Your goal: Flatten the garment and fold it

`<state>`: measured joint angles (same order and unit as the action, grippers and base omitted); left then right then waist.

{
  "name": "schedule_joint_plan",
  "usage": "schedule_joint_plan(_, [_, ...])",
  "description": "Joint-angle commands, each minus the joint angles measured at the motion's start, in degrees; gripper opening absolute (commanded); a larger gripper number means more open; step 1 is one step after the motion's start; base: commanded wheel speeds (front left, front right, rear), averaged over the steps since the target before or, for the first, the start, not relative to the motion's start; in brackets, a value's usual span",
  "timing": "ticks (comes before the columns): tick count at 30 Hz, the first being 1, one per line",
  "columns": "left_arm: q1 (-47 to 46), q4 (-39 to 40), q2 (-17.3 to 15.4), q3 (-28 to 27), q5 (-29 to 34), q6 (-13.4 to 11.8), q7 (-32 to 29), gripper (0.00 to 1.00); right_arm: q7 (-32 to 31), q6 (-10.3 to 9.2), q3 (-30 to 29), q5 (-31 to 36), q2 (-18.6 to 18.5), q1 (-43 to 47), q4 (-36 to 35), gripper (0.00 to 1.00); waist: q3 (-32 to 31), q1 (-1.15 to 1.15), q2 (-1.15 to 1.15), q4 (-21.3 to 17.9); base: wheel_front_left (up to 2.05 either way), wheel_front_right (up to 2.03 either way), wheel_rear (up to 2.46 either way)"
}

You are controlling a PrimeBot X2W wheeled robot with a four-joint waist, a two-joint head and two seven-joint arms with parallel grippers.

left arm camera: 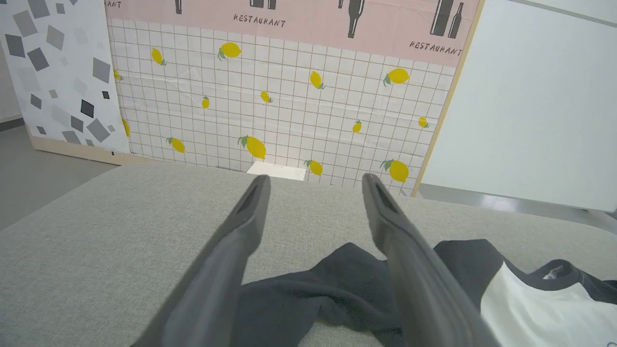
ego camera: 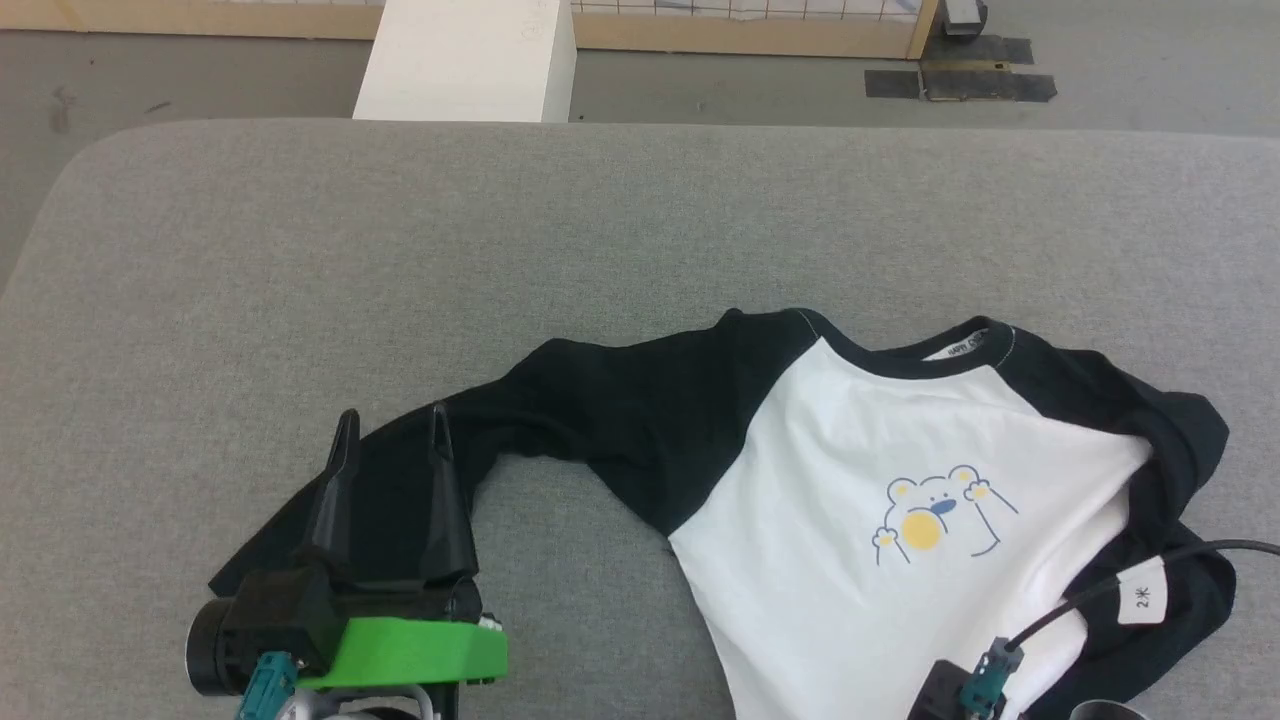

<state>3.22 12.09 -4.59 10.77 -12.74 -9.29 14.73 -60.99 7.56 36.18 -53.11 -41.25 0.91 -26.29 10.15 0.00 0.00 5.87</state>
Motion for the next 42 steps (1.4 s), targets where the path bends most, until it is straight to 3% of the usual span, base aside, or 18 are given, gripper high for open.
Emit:
schedule_joint_plan(1, [0.75, 0.15, 0.16, 0.06, -0.42, 0.21, 0.18, 1.0, 0.24, -0.08, -0.65, 0.28, 0.17, 0.22, -0.32, 0.08, 0.13, 0.0, 0.0, 0.12, 0.0, 0.0, 0.0])
schedule_joint_plan(2, [0.82, 0.14, 0.13, 0.11, -0.46, 0.2, 0.14, 1.0, 0.87, -0.08, -0.92, 1.03, 0.3, 0.25, -0.34, 0.33, 0.14, 0.0, 0.0, 0.18, 0.0, 0.0, 0.0])
schedule_joint_plan(3, [0.85, 0.1, 0.1, 0.15, -0.5, 0.19, 0.11, 1.0, 1.75, -0.08, -1.08, 1.7, 0.61, 0.1, -0.41, 0.73, 0.09, 0.0, 0.0, 0.22, 0.0, 0.0, 0.0])
schedule_joint_plan(4, [0.92, 0.03, 0.08, 0.18, -0.55, 0.17, 0.06, 1.0, 3.13, -0.08, -1.22, 2.51, 1.22, -0.27, -0.48, 1.0, -0.11, 0.0, 0.0, 0.24, 0.0, 0.0, 0.0])
schedule_joint_plan(8, [1.29, -0.21, -0.24, -0.08, -0.9, 0.02, -0.31, 1.0, 11.93, -0.08, -2.34, 4.36, 5.54, -3.68, -1.73, 1.0, -1.38, 0.0, 0.0, -0.31, 0.0, 0.0, 0.0])
schedule_joint_plan(11, [1.46, -0.26, -0.57, -0.14, -1.07, 0.08, -0.57, 1.0, 21.28, -0.08, -7.09, 8.26, 9.38, -6.26, -1.02, 1.0, -2.38, 0.0, 0.0, -0.84, 0.0, 0.0, 0.0])
schedule_joint_plan(16, [1.89, 0.54, -1.03, -0.3, -1.1, -0.12, -0.7, 1.0, 38.31, -0.08, -23.78, 23.99, 19.16, -5.49, 2.06, 1.0, -2.62, 0.0, 0.0, -1.77, 0.0, 0.0, 0.0])
schedule_joint_plan(21, [2.16, 1.57, -1.66, -0.44, -0.47, -0.51, -0.65, 1.0, 49.43, -0.08, -37.88, 39.28, 29.57, 0.49, 1.1, 1.0, -1.34, 0.0, 0.0, -2.82, 0.0, 0.0, 0.0])
schedule_joint_plan(22, [2.26, 1.86, -1.82, -0.42, -0.15, -0.76, -0.65, 1.0, 53.04, -0.08, -42.21, 43.39, 33.62, 3.34, 0.96, 1.0, -0.67, 0.0, 0.0, -3.52, 0.0, 0.0, 0.0])
schedule_joint_plan(24, [2.19, 2.0, -2.06, -0.22, 0.2, -0.86, -0.93, 1.0, 56.21, -0.08, -45.52, 45.95, 36.27, 5.5, 1.08, 1.0, 0.05, 0.0, 0.0, -4.31, 0.0, 0.0, 0.0])
schedule_joint_plan(31, [-3.85, 2.02, -6.81, 1.4, 5.27, 0.72, -6.16, 1.0, 61.03, -0.08, -48.36, 45.72, 38.32, 6.72, 2.6, 1.0, 3.62, 0.0, 0.0, -6.88, 0.0, 0.0, 0.0])
schedule_joint_plan(37, [-13.15, -2.88, -12.91, 3.38, 6.57, 6.92, -19.43, 1.0, 61.53, -0.08, -47.31, 44.43, 38.35, 4.22, 2.91, 1.0, 7.16, 0.0, 0.0, -7.51, 0.0, 0.0, 0.0])
schedule_joint_plan(42, [-18.73, -8.94, -14.83, 4.12, 3.73, 11.26, -29.27, 1.0, 61.11, -0.08, -45.15, 43.87, 38.36, 2.59, 3.32, 1.0, 9.81, 0.0, 0.0, -7.67, 0.0, 0.0, 0.0])
